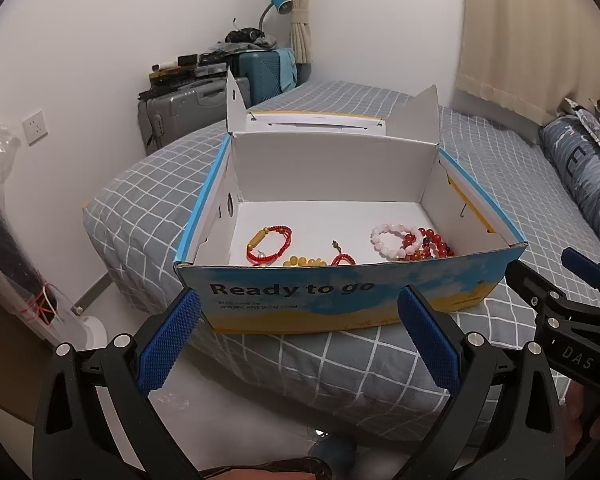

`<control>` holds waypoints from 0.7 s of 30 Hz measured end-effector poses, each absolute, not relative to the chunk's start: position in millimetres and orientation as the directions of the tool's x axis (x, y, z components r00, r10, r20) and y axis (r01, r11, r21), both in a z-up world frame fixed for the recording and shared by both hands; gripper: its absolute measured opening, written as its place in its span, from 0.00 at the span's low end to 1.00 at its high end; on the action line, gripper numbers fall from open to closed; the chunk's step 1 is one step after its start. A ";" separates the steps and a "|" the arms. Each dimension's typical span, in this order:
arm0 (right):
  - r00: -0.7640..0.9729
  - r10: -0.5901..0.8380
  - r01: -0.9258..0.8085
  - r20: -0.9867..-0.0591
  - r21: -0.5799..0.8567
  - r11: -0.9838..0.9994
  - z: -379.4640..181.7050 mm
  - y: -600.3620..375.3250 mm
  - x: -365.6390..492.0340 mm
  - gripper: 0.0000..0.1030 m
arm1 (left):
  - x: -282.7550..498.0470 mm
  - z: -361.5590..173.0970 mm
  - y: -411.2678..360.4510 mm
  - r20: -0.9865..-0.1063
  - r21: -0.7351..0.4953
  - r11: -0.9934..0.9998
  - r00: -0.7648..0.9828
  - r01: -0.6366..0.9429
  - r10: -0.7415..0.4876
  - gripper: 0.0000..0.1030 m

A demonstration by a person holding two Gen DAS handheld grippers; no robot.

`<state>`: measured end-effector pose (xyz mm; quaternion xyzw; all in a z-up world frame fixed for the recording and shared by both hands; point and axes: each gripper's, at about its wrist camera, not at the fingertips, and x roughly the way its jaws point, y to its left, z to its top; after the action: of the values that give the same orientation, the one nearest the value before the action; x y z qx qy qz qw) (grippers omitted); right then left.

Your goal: Organize jewelry

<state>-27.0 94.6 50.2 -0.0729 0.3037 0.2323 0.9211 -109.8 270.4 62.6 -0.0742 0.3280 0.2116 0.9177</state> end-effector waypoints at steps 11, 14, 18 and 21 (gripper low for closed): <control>0.707 0.382 -0.473 -0.595 0.005 0.881 49.2 95.0 -26.1 0.93 | -109.8 63.1 270.4 -0.632 -0.001 0.899 0.697 -0.437 0.338 0.94; 0.707 0.381 -0.472 -0.596 0.003 0.881 48.7 94.7 -25.9 0.93 | -109.3 62.0 271.2 -0.634 -0.002 0.899 0.696 -0.438 0.338 0.94; 0.705 0.381 -0.473 -0.598 0.003 0.881 48.2 94.5 -25.9 0.93 | -109.9 61.7 275.6 -0.639 -0.026 0.896 0.697 -0.444 0.326 0.94; 0.705 0.381 -0.474 -0.598 0.003 0.881 47.8 94.5 -25.5 0.93 | -109.8 61.4 275.7 -0.638 -0.022 0.894 0.695 -0.447 0.331 0.94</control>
<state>-25.5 94.5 47.8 -0.0756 0.3060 0.2323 0.9202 -109.8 275.7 61.4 -0.0880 0.3276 0.2123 0.9164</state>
